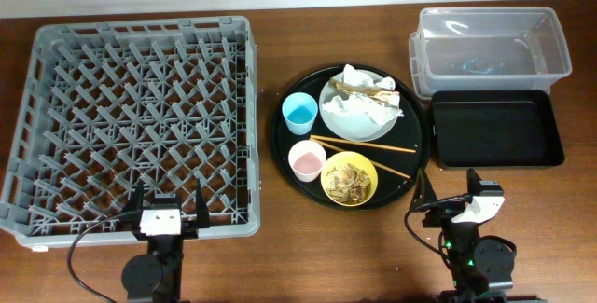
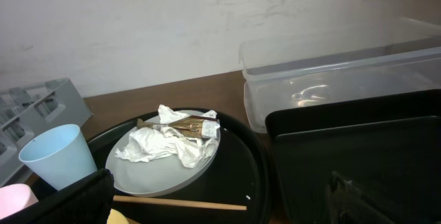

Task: Sort waste into correct bins and load items into the dishwasher rack
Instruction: 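Raise both grippers from the rest pose toward the table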

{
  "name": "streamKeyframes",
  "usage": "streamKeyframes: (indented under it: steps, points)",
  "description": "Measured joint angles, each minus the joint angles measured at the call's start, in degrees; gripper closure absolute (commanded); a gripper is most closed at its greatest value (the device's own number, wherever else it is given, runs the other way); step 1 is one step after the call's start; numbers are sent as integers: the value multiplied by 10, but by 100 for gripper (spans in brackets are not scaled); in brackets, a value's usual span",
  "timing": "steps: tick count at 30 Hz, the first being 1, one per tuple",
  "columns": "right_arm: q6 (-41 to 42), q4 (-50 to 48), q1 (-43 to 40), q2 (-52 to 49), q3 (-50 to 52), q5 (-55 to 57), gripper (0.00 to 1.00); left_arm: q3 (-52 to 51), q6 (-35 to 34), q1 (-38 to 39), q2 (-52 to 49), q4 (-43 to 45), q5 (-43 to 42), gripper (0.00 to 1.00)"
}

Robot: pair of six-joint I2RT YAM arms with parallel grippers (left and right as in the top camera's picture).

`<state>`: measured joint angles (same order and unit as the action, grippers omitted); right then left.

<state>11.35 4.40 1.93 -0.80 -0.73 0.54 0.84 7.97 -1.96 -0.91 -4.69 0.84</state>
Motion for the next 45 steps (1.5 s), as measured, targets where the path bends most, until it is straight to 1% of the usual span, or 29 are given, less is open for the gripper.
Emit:
streamKeyframes:
  steps: [30, 31, 32, 36, 37, 39, 40, 45]
  points:
    - [0, 0, 0, 0, 0, 0, 2, 0, 0, 0, 0, 0, 0, 1]
    - [0, 0, 0, 0, 0, 0, 1, -1, 0, 0, 0, 17, 0, 1]
    - [0, 0, 0, 0, 0, 0, 1, -2, 0, 0, 0, 30, -6, 1]
    - [0, -6, 0, 0, 0, 0, 2, -2, 0, 0, 0, 33, -65, 1]
    - [0, -23, 0, 0, 1, 0, 2, -2, 0, 0, 0, 47, -75, 1]
    - [-24, -67, 0, 0, 1, 0, 1, -1, 0, 0, 0, 80, -95, 1]
    - [-33, -78, 0, 0, 1, 0, 2, -1, 0, 0, 0, 81, -106, 1]
    - [-45, -96, 0, 0, -30, 0, 1, 2, 0, 0, 0, 84, -123, 1]
